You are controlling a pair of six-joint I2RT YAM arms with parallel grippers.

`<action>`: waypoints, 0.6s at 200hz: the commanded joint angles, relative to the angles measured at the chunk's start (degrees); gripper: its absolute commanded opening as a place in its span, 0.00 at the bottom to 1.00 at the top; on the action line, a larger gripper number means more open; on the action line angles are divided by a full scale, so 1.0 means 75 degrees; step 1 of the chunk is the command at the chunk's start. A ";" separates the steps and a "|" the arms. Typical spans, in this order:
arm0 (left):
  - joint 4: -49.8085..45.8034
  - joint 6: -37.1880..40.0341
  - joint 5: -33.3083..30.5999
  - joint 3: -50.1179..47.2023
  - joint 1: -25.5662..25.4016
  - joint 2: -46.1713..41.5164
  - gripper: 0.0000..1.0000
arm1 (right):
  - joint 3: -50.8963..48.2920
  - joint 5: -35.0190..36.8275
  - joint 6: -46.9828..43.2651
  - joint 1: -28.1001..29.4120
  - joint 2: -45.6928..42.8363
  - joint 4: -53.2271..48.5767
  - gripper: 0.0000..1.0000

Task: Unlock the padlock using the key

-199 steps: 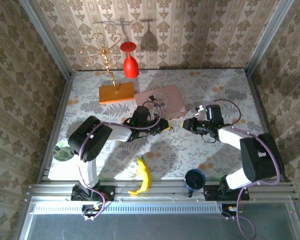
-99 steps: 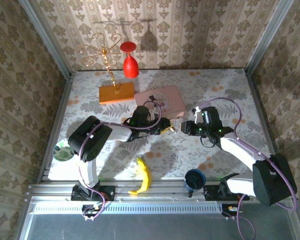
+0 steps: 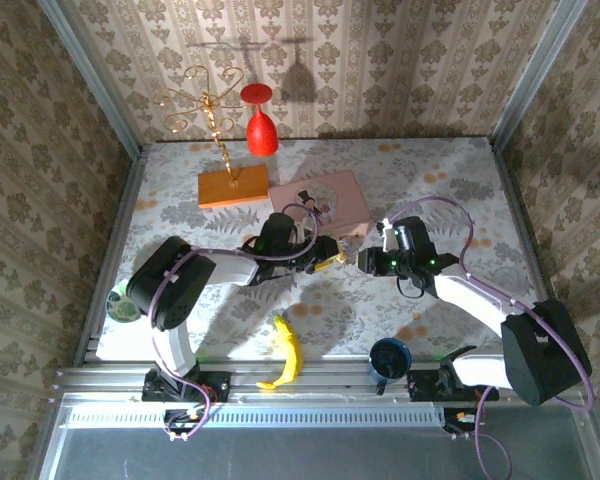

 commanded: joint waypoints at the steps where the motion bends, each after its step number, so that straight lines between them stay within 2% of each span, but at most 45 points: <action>1: -0.1517 0.0809 -0.0557 0.0155 0.0069 -0.0928 0.62 | 0.0351 0.0673 -0.0357 0.0315 0.0255 -0.0223 0.35; 25: -0.2965 0.1673 -0.1240 0.0495 0.0067 -0.1754 0.76 | 0.0624 0.0668 -0.0465 0.0418 0.0715 -0.0212 0.38; 44: -0.3851 0.2235 -0.2001 0.0649 0.0072 -0.2268 1.00 | 0.0958 0.0656 -0.0528 0.0470 0.1239 -0.0300 0.39; 88: -0.5762 0.3591 -0.3796 0.1135 0.0105 -0.2883 1.00 | 0.1635 0.0745 -0.0721 0.0562 0.1963 -0.0302 0.40; 120: -0.6197 0.4121 -0.4387 0.1256 0.0260 -0.2996 1.00 | 0.2180 0.0879 -0.0966 0.0582 0.2414 -0.0452 0.36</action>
